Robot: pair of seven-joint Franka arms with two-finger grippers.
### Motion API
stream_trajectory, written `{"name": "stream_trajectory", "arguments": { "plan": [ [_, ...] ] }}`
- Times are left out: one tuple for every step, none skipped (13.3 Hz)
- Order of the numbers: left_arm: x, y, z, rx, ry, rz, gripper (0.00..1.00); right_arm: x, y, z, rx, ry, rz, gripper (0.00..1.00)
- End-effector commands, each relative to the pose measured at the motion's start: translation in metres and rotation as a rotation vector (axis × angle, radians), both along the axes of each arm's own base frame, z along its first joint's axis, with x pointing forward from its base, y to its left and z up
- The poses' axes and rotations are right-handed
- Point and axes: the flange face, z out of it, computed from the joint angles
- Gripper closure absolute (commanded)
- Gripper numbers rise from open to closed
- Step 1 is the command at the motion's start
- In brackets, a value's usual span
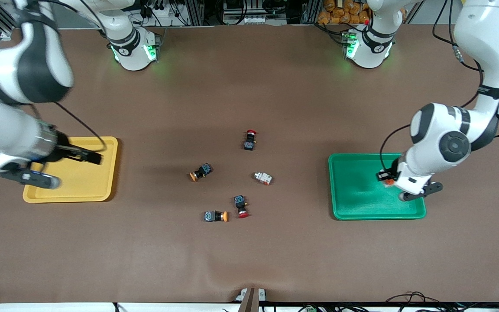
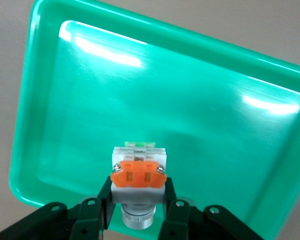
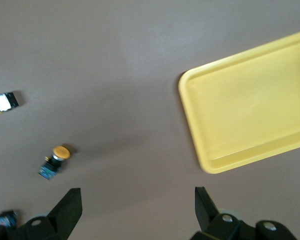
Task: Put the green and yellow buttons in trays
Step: 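Place the white button in the green tray while the right gripper reaches out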
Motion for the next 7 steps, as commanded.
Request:
{"name": "stream_trajectory", "arguments": {
  "plan": [
    [0.009, 0.014, -0.015, 0.056, -0.032, -0.052, 0.92, 0.018, 0.026, -0.047, 0.001, 0.012, -0.137, 0.0],
    [0.011, 0.026, -0.021, 0.068, -0.046, -0.057, 0.58, 0.02, 0.04, -0.062, 0.037, 0.034, -0.191, 0.0],
    [0.015, 0.029, -0.024, 0.061, -0.066, -0.058, 0.14, 0.021, 0.049, -0.071, 0.08, 0.054, -0.252, 0.0],
    [0.018, 0.029, -0.025, 0.056, -0.073, -0.056, 0.0, 0.022, 0.057, -0.077, 0.104, 0.067, -0.293, 0.0],
    [0.021, 0.028, -0.021, 0.056, -0.082, -0.055, 0.0, 0.022, 0.063, -0.083, 0.105, 0.07, -0.314, 0.0],
    [0.021, 0.024, -0.02, 0.055, -0.085, -0.049, 0.0, 0.021, 0.073, -0.09, 0.102, 0.072, -0.321, 0.0],
    [0.021, 0.02, -0.016, 0.05, -0.089, -0.046, 0.0, 0.02, 0.085, -0.097, 0.095, 0.073, -0.333, 0.0]
  ]
}}
